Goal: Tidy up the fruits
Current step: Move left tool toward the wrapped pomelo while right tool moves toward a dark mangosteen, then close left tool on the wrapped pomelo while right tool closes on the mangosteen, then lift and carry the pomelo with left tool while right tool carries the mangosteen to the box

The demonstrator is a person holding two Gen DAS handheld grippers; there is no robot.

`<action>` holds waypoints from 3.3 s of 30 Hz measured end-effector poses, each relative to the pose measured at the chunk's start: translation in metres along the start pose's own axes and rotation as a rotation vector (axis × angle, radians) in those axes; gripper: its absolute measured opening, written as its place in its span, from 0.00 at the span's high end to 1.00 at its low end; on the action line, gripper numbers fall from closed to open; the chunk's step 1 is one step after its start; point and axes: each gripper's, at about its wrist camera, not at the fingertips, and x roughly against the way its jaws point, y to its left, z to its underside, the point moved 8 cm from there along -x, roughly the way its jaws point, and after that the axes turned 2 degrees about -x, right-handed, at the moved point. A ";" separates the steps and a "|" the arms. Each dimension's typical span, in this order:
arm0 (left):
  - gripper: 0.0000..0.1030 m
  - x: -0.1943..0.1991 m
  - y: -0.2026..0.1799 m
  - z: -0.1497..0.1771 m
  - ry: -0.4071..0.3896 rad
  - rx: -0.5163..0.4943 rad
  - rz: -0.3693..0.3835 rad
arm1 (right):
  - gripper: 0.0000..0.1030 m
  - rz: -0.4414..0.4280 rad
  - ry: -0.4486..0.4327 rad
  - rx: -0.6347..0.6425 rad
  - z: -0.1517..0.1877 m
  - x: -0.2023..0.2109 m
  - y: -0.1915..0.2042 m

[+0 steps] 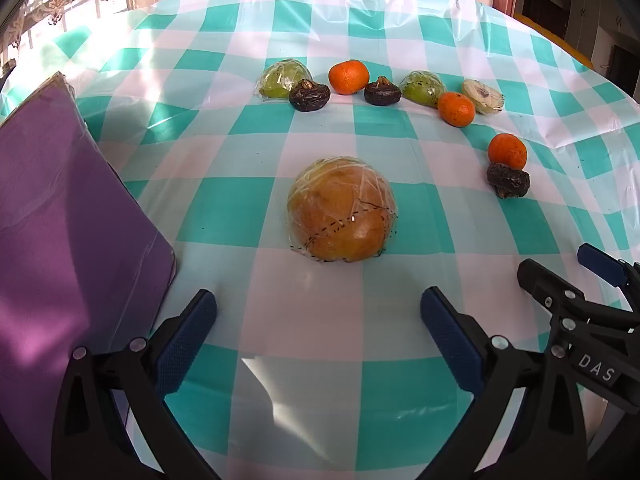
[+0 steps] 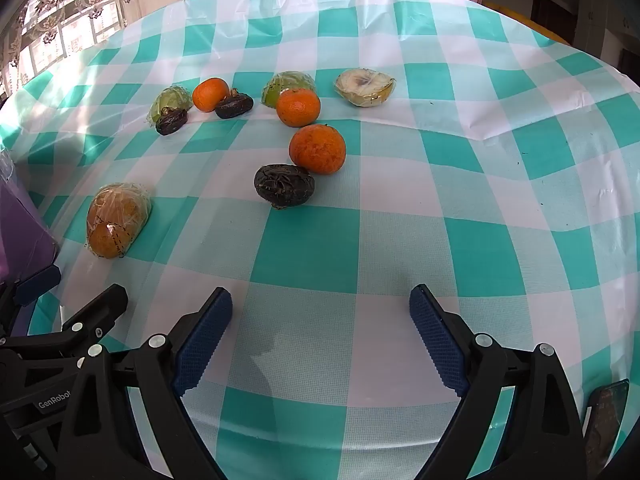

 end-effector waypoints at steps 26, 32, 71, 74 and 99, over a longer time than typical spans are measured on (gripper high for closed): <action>0.01 0.000 0.000 0.000 0.000 0.000 0.000 | 0.15 0.000 0.000 0.000 0.000 0.000 -0.001; 0.01 0.000 0.000 0.000 0.001 -0.004 0.003 | 0.15 -0.011 0.001 0.016 0.000 0.000 0.000; 0.41 0.027 -0.010 -0.020 -0.173 -0.042 -0.116 | 0.67 -0.207 -0.159 -0.044 -0.058 0.000 -0.009; 0.40 0.051 -0.011 -0.007 -0.210 -0.068 -0.160 | 0.67 -0.220 -0.177 -0.056 -0.051 0.012 -0.008; 0.40 0.217 0.010 0.012 -0.480 -0.054 -0.246 | 0.67 -0.263 -0.310 0.052 -0.019 0.120 0.029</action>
